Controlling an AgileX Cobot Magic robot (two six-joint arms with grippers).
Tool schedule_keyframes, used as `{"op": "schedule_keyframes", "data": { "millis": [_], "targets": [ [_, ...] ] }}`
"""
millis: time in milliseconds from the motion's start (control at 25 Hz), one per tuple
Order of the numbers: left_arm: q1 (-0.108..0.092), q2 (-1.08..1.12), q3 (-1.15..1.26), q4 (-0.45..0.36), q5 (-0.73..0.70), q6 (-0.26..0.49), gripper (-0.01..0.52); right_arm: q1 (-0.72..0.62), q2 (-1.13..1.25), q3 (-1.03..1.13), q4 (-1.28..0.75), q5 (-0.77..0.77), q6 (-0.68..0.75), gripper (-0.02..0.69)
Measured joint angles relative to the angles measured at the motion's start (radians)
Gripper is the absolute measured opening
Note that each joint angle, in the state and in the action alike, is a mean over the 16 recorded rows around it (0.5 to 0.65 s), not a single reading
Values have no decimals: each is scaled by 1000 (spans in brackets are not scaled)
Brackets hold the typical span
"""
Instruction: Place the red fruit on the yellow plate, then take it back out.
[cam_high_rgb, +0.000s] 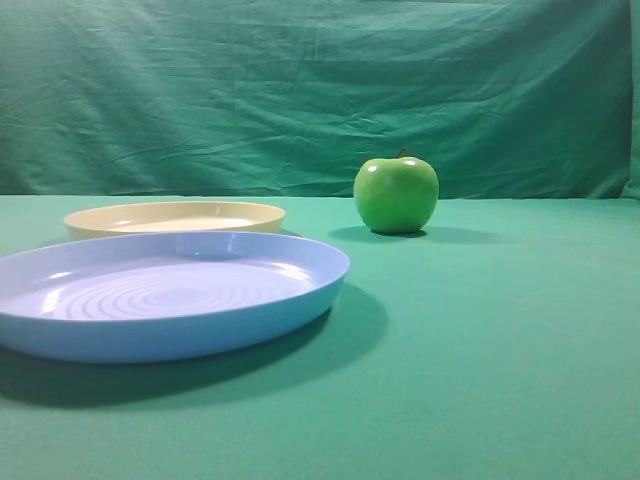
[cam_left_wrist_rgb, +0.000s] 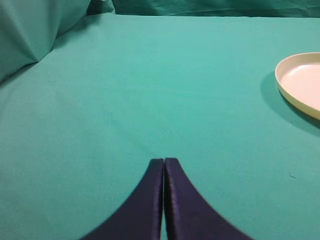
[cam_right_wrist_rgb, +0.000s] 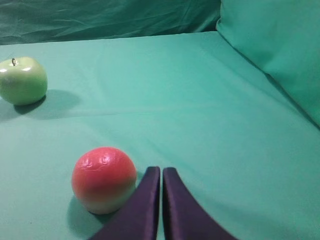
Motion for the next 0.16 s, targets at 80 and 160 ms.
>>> {"op": "schedule_keyframes", "data": {
  "millis": [80,160],
  "targets": [
    [0,0,0,0,0,0,0,0,0,0,0,0,0,0],
    [0,0,0,0,0,0,0,0,0,0,0,0,0,0]
  ]
}}
